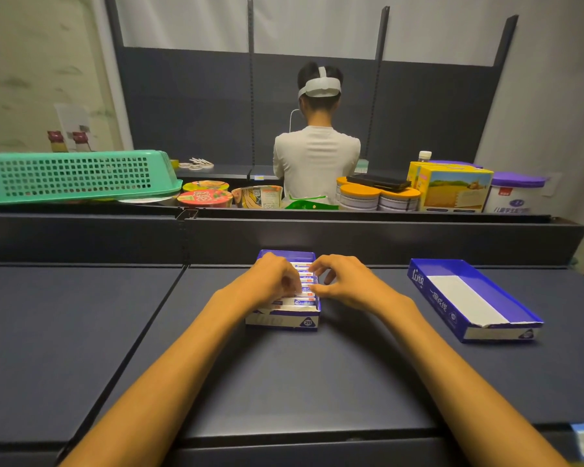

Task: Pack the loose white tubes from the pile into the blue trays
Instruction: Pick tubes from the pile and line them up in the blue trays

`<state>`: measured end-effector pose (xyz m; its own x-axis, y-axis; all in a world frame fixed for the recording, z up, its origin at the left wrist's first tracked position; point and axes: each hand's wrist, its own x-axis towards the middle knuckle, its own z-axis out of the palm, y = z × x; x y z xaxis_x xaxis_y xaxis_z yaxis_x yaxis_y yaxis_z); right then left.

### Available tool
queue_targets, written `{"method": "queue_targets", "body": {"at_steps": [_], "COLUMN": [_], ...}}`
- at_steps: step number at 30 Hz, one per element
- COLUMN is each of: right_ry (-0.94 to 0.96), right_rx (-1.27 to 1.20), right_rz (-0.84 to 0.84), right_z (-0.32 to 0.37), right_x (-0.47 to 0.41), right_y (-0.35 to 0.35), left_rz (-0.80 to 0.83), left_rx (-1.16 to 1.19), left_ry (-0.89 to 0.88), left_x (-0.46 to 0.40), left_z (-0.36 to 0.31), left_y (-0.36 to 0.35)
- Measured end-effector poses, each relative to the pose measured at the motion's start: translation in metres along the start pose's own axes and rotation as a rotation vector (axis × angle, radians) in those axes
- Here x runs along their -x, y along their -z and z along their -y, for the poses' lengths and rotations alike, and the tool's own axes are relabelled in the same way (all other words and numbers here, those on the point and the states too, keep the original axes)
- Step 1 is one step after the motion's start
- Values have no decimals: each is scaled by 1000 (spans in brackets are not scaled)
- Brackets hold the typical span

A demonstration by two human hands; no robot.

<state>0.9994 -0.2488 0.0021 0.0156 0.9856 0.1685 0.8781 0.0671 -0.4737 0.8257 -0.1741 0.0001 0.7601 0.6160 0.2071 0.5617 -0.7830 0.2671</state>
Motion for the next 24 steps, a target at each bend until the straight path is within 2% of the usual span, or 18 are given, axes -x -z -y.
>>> {"method": "queue_targets", "body": {"at_steps": [8, 14, 19, 24], "right_ry": [17, 55, 179, 337], "right_rx": [35, 34, 97, 186], "right_rz": [-20, -77, -58, -15], "right_z": [1, 13, 57, 124], "right_x": [3, 9, 8, 8], "right_y": [0, 5, -10, -48], "left_rz": [-12, -163, -191, -154], "left_rx": [-5, -62, -293, -389], "left_ry": [40, 181, 363, 504], "left_x": [3, 43, 106, 182], "left_z": [3, 17, 42, 66], "left_y": [3, 35, 57, 74]}}
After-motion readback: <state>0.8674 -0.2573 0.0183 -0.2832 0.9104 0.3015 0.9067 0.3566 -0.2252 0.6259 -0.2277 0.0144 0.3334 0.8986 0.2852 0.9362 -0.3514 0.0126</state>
